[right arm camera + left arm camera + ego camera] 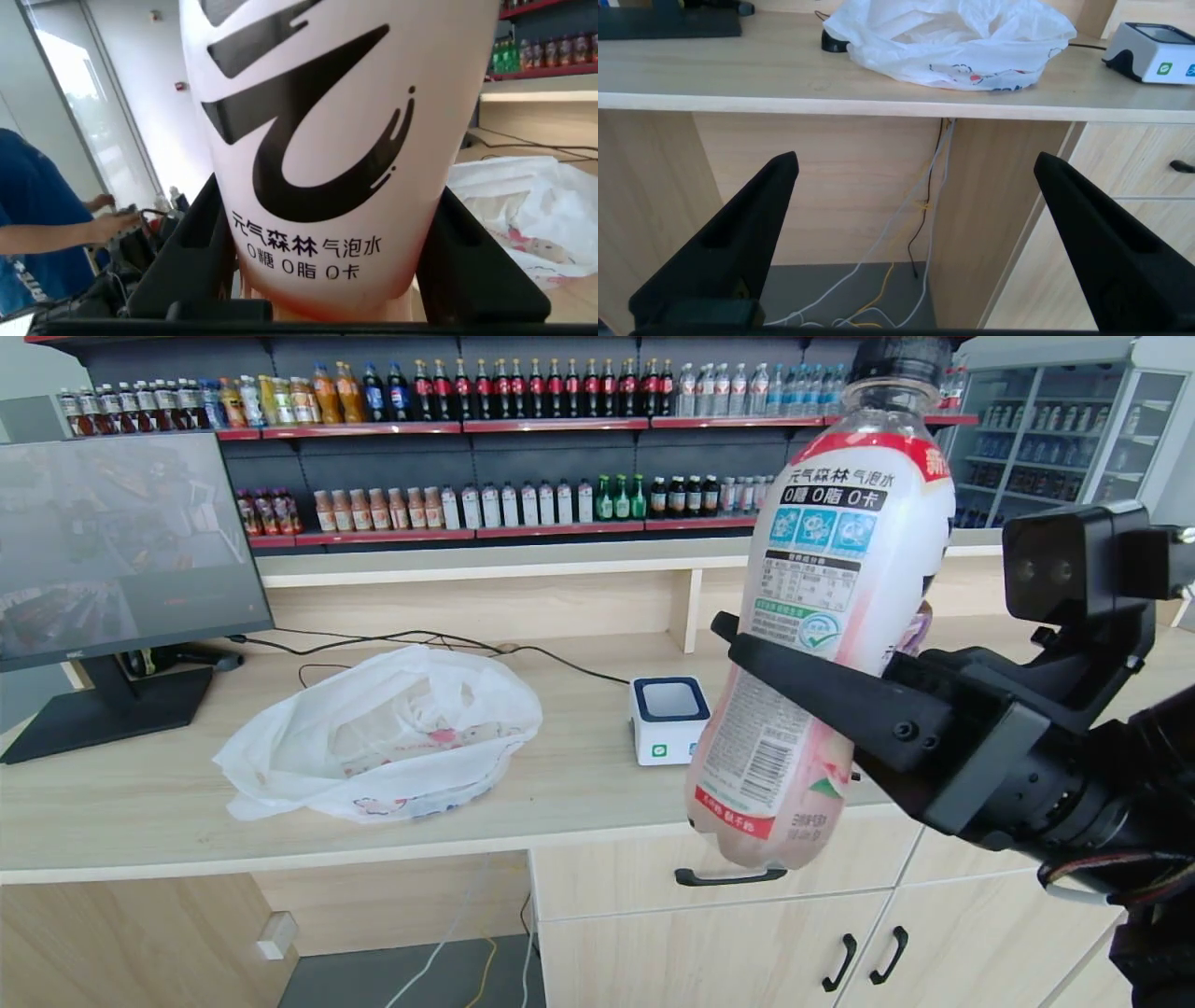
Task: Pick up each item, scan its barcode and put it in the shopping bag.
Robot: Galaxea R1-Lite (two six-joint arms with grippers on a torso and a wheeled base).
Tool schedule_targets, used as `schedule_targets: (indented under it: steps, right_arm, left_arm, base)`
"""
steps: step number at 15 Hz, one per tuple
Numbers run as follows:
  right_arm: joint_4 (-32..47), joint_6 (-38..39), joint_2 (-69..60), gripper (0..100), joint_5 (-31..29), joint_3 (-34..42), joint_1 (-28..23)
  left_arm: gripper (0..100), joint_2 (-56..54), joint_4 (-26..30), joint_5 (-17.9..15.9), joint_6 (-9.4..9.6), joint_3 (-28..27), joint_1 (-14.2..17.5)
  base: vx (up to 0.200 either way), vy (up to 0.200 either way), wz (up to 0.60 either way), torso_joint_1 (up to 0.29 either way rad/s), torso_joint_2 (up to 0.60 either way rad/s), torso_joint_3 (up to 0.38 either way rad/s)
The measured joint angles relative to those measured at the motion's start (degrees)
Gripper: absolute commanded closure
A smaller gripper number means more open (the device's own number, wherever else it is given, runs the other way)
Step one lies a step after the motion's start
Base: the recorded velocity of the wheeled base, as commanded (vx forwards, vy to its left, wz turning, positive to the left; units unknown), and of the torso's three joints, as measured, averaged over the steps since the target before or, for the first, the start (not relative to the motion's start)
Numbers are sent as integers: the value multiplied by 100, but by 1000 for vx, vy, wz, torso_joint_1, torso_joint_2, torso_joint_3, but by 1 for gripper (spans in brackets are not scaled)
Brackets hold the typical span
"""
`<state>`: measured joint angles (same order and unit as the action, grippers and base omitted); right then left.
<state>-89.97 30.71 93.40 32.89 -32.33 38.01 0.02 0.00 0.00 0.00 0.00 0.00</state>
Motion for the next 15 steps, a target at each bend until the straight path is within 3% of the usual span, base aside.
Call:
schedule_targets:
  steps: [3,7,9,13,15]
  right_arm:
    - [9,-1387,39,100,-152,273,-80]
    - [6,-2111,91,100,-1592,328,-107]
    - [2,-2971,102,100,-2431,343,-102]
    - [6,-3193,87,100,-3869,566,-152]
    - [2,-3193,98,100,-4151,603,-157]
  left_arm:
    - [0,0,0,0,0,0,0]
    - [0,0,0,0,0,0,0]
    - [0,0,0,0,0,0,0]
    - [0,0,0,0,0,0,0]
    - [0,0,0,0,0,0,0]
  base:
    - [0,0,0,0,0,0]
    - [0,0,0,0,0,0]
    - [0,0,0,0,0,0]
    - [0,0,0,0,0,0]
    - [0,0,0,0,0,0]
